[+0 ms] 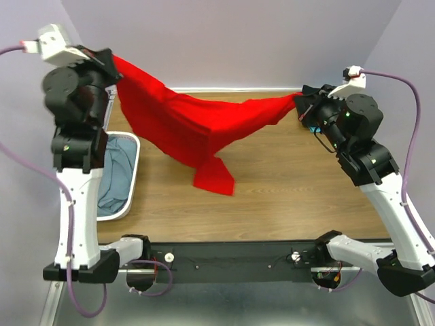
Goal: Fold and stack the t-shirts
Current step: Flatten the tshirt out
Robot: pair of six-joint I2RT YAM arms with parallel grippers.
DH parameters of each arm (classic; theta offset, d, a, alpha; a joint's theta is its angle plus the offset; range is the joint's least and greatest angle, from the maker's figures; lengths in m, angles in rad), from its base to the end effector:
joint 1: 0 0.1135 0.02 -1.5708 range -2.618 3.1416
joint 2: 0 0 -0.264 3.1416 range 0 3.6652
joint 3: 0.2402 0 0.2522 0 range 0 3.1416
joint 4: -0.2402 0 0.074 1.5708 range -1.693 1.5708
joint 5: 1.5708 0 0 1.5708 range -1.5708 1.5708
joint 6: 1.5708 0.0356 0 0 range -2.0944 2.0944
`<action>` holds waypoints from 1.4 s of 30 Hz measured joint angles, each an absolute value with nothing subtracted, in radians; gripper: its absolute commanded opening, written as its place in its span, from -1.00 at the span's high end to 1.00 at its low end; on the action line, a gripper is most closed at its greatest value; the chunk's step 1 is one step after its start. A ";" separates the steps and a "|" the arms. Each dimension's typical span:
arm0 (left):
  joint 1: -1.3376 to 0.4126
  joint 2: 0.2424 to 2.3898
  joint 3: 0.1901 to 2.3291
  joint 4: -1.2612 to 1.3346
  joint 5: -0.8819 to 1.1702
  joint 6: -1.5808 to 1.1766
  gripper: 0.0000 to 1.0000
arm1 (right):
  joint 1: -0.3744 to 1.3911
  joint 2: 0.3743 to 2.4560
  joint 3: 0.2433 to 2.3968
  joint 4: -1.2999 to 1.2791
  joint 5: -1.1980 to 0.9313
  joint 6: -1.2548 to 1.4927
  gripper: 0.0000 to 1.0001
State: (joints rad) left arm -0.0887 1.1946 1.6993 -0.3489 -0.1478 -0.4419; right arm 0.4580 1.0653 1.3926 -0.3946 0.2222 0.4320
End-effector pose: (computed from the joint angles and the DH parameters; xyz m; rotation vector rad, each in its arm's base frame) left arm 0.2159 -0.0139 0.5470 -0.3704 1.3760 -0.3338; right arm 0.1948 0.0873 0.4727 0.1507 1.6531 0.4981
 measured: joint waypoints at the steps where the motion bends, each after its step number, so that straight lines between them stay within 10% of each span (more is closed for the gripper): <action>1: -0.075 1.182 1.737 -0.342 -0.146 -0.441 1.00 | 0.458 1.068 1.409 -0.394 0.199 0.430 0.99; 12: -0.059 1.444 2.265 -0.275 0.041 -0.415 1.00 | 0.458 1.013 1.298 -0.355 0.277 0.426 0.89; 16: -0.072 1.649 2.243 -0.255 0.155 -0.415 0.60 | 0.454 1.021 1.071 -0.286 0.331 0.471 0.10; 24: -0.161 2.017 1.884 -0.329 0.212 -0.425 -0.12 | 0.353 1.104 0.810 -0.276 0.331 0.565 -0.55; 37: -0.255 0.916 0.900 -0.269 -0.278 -0.788 -0.06 | 0.356 1.294 0.826 -0.187 0.157 0.628 -0.42; 42: -0.333 0.813 0.652 -0.307 -0.348 -0.949 0.00 | 0.385 1.563 0.982 -0.173 0.119 0.631 -0.38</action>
State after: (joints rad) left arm -0.3332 0.8127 0.6521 -0.3065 -0.3477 -0.9493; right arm 0.3847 1.5631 0.9817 -0.1730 0.1192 0.6312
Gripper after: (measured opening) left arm 0.505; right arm 0.696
